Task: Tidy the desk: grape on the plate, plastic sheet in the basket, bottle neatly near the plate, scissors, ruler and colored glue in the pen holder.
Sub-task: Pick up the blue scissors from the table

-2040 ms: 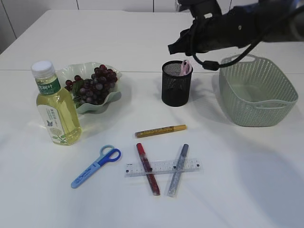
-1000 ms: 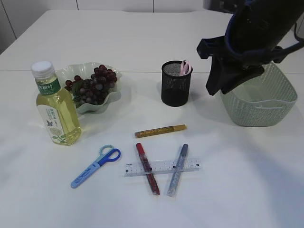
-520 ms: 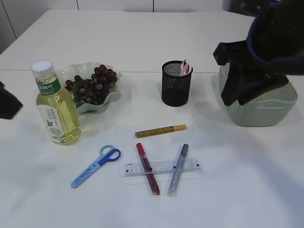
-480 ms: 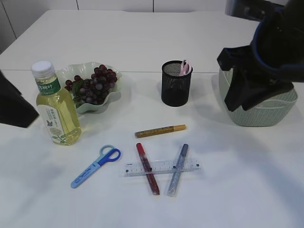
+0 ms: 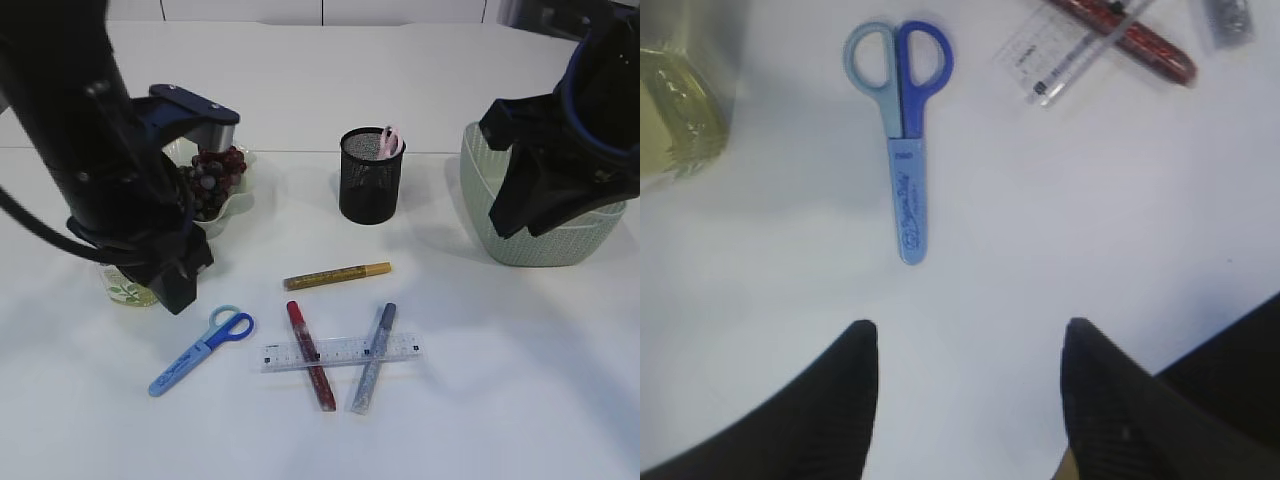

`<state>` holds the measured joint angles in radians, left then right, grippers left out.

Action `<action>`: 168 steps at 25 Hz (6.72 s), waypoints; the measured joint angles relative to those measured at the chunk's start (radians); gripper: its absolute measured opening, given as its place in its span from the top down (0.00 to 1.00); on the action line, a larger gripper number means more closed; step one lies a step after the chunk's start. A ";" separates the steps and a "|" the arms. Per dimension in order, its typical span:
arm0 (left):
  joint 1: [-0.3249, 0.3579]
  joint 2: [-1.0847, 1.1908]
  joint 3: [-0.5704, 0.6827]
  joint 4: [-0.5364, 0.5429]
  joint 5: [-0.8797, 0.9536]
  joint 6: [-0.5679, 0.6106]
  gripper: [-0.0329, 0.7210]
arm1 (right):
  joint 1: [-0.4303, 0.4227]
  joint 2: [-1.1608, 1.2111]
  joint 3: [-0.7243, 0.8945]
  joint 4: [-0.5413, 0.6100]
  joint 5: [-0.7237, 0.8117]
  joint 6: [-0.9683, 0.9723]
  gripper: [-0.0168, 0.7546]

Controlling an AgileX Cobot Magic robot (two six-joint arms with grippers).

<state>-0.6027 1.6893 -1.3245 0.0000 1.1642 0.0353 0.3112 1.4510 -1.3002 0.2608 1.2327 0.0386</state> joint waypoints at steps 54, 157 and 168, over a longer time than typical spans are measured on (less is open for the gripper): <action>0.065 0.387 -0.061 -0.016 -0.198 0.070 0.39 | 0.000 -0.007 0.000 -0.049 0.002 0.001 0.67; 0.065 0.450 -0.041 -0.029 -0.366 0.075 0.71 | 0.000 -0.007 0.000 -0.083 0.002 0.001 0.67; 0.065 0.450 -0.054 -0.077 -0.332 0.071 0.72 | 0.000 -0.007 0.000 -0.083 0.002 0.001 0.67</action>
<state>-0.5376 2.1398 -1.3787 -0.0771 0.8324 0.1058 0.3112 1.4439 -1.3002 0.1775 1.2350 0.0392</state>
